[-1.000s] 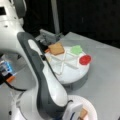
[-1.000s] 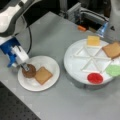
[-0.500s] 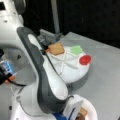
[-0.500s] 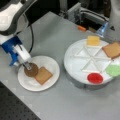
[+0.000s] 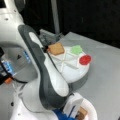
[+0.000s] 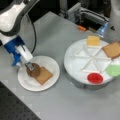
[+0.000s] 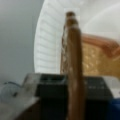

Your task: Ingredient selection for cheeseburger or sandwich

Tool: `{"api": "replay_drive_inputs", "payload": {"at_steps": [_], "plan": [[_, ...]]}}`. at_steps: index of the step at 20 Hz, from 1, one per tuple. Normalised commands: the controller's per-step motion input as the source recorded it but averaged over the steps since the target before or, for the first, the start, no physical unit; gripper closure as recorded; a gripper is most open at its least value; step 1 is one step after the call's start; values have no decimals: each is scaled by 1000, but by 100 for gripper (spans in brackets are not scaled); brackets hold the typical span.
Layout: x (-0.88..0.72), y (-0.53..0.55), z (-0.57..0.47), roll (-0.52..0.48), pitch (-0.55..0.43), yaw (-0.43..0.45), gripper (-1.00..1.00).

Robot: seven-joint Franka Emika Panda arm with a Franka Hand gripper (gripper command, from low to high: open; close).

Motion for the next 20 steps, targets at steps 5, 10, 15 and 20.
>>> {"api": "replay_drive_inputs", "payload": {"at_steps": [5, 10, 15, 20], "plan": [[-225, 352, 13, -323, -45, -160, 100], [-296, 359, 86, -314, -40, -149, 100], [-373, 377, 91, -325, -34, -145, 100], [-403, 392, 75, -338, -28, -132, 100]]}}
